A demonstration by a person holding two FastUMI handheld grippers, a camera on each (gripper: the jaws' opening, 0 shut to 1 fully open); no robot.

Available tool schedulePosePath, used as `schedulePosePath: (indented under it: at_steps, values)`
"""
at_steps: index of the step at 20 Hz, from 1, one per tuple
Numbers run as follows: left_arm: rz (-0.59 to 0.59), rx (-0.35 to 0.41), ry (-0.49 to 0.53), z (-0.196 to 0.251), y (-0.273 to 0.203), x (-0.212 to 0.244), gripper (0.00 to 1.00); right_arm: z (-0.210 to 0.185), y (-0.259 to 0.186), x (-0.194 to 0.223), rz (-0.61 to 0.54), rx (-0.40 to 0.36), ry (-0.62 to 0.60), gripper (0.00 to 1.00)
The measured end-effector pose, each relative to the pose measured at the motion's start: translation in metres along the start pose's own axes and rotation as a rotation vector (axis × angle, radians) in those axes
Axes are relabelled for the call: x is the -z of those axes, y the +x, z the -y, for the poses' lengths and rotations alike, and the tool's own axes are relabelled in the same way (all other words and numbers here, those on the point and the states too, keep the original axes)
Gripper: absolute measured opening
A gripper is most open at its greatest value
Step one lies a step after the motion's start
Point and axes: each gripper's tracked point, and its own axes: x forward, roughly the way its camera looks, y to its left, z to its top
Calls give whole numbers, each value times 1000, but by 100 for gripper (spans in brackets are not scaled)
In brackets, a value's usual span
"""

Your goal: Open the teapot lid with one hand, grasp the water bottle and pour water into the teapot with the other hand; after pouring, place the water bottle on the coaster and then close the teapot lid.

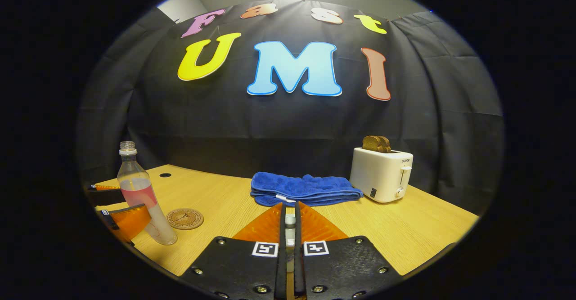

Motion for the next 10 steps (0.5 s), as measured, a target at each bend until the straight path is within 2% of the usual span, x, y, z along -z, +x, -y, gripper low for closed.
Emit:
schedulePosePath:
  at_steps: [7, 9, 10]
  values:
    - [-31, 8, 28, 1, 18, 6, 100, 17, -4, 1, -5, 24, 13, 6]
    - [-33, 0, 54, 1, 21, 5, 87, 21, -6, -1, 0, 28, 11, 6]
    - [-31, -7, 72, 0, 21, 3, 87, 22, -7, 0, 1, 30, 10, 6]
